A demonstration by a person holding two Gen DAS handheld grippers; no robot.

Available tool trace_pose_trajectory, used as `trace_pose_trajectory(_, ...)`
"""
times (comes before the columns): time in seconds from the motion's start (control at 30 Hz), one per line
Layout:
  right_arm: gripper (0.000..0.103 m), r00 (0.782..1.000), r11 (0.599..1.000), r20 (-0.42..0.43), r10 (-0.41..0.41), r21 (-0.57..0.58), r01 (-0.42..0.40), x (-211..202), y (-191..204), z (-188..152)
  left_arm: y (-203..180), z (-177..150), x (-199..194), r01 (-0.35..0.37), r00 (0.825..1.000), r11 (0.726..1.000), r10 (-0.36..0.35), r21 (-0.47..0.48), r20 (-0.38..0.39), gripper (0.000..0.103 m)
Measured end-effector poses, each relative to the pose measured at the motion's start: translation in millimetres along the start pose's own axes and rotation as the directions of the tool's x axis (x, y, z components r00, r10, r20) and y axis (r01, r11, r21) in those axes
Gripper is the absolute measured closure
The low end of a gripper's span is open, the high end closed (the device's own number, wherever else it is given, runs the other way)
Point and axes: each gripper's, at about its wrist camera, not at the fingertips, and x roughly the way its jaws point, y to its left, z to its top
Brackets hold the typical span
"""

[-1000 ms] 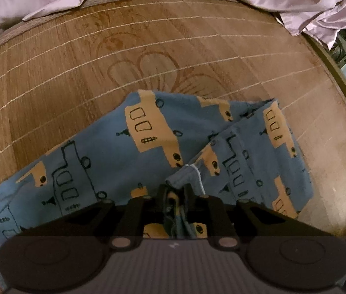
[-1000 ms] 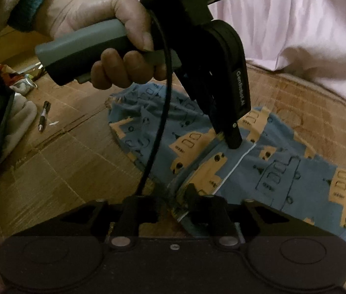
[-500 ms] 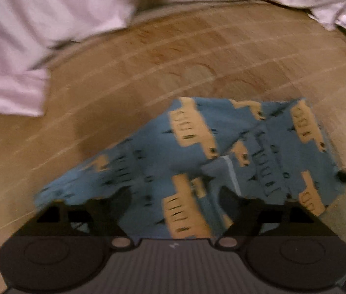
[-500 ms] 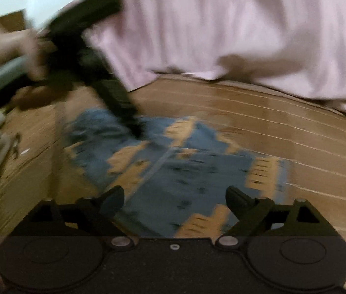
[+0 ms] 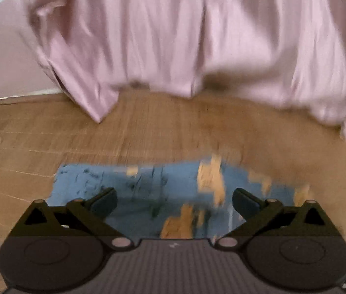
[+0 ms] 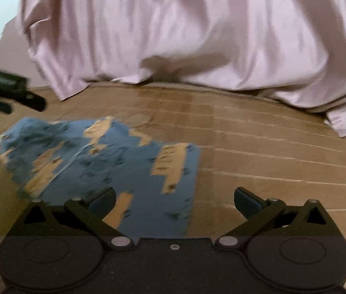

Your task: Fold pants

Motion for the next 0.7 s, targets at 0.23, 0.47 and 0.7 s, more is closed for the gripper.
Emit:
trace_pose_trajectory(0.23,0.001,1.000,0.996,0.001,0.012,-0.092,-0.011,50,-10,15,-16,-33,37,0.023,0.991,0.985,0.000,0.169,-0.135,0.000)
trace_pose_trajectory(0.47,0.023,0.999,0.993,0.040,-0.032,-0.109,0.036,69,-4,11,-3,-54,51,0.020,0.992,0.983,0.002,0.181,-0.123,0.000)
trace_pose_trajectory(0.7,0.084,0.992,0.994,-0.066,0.107,-0.007,-0.107,75,-6,20,5,-58,50,0.051,0.991,0.986,-0.029,0.160,-0.133,0.000)
